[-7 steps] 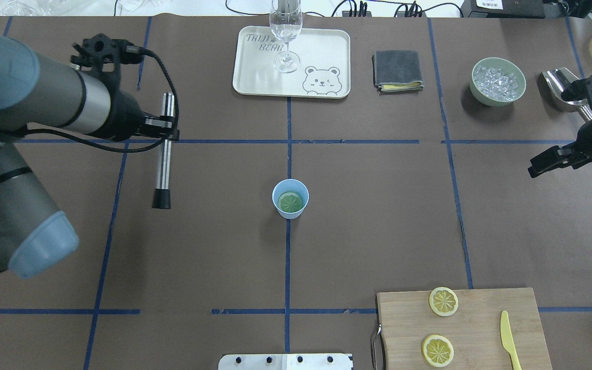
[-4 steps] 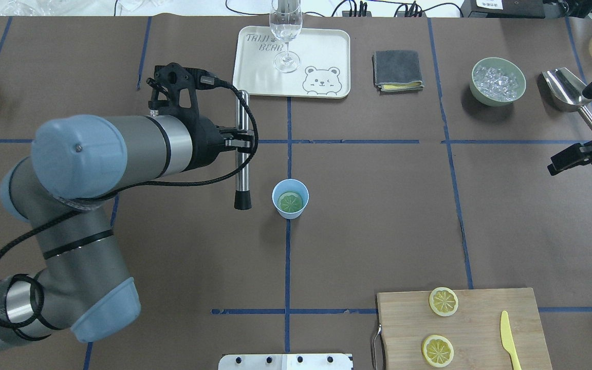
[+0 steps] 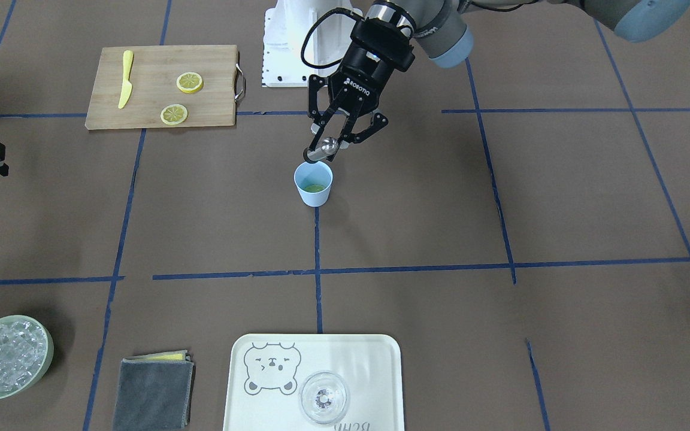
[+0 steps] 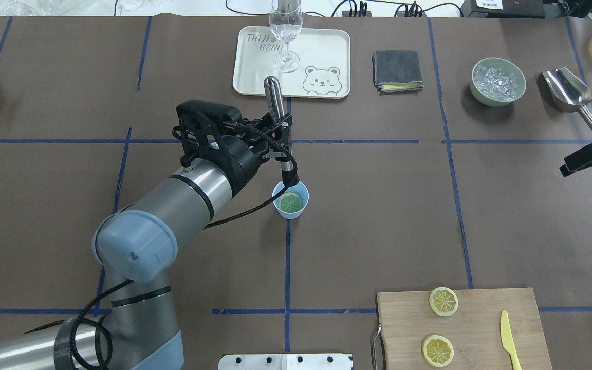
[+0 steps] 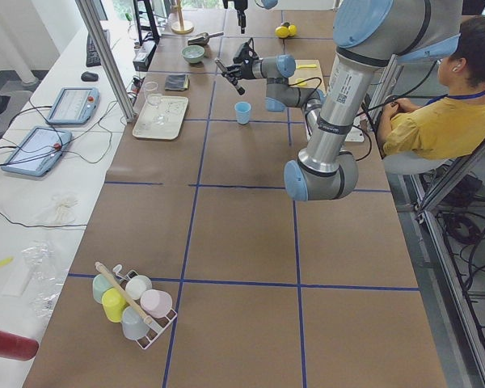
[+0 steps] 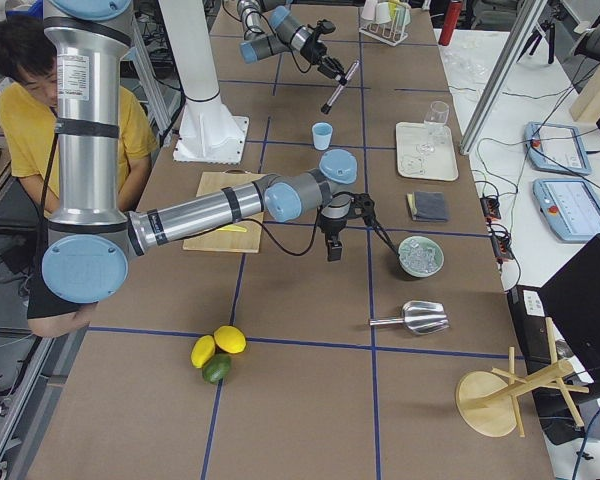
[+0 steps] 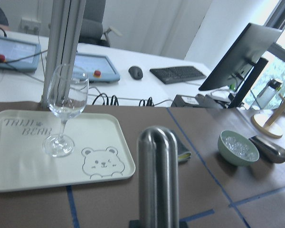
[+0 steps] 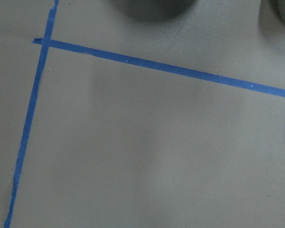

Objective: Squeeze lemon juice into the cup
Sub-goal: 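Press the muddler down into the cup onto the lemon slice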

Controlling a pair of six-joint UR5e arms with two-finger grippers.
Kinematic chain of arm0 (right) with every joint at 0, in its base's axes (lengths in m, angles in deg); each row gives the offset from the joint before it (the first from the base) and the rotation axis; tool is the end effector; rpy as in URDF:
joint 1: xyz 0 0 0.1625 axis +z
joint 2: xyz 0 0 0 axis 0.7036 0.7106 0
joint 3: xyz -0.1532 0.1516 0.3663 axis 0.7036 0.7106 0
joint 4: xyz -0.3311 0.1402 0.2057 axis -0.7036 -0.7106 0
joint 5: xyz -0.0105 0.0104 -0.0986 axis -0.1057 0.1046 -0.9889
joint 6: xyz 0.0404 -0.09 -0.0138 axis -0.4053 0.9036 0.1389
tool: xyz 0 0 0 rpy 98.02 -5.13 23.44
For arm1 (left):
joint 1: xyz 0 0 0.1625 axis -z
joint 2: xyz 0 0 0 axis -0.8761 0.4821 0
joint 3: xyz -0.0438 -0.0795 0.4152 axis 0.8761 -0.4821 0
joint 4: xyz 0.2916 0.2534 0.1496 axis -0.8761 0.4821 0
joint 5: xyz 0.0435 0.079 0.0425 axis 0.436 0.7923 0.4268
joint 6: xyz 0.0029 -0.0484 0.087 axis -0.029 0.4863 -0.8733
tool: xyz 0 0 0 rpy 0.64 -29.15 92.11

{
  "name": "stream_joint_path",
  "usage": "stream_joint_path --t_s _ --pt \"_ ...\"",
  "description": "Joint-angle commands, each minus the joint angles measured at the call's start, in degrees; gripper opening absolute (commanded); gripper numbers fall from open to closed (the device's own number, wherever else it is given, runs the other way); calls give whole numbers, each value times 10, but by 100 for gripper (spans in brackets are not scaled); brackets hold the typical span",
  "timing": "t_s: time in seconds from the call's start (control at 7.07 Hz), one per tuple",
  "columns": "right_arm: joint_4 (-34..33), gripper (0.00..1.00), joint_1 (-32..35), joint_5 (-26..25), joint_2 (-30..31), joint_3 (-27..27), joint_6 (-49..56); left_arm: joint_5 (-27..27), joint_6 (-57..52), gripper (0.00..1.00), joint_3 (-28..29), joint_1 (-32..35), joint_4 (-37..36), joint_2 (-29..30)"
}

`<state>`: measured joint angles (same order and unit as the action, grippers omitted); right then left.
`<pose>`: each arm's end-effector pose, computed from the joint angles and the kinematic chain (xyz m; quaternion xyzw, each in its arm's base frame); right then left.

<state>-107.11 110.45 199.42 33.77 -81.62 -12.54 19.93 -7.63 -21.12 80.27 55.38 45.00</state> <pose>-0.1316 -0.4596 0.5099 0.0373 -0.3817 -0.0942 0.9187 0.4889 -0.3707 0.1413 0.5033 0.5397 -0.1317 0.6619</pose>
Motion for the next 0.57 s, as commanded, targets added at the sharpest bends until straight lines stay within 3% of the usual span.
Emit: stream_joint_path --t_s 0.0,0.42 --pt "0 99 1 4 3 4 1 75 -18 0 48 -36 34 6" --pt "0 99 1 5 4 4 1 83 -18 0 90 -37 33 24"
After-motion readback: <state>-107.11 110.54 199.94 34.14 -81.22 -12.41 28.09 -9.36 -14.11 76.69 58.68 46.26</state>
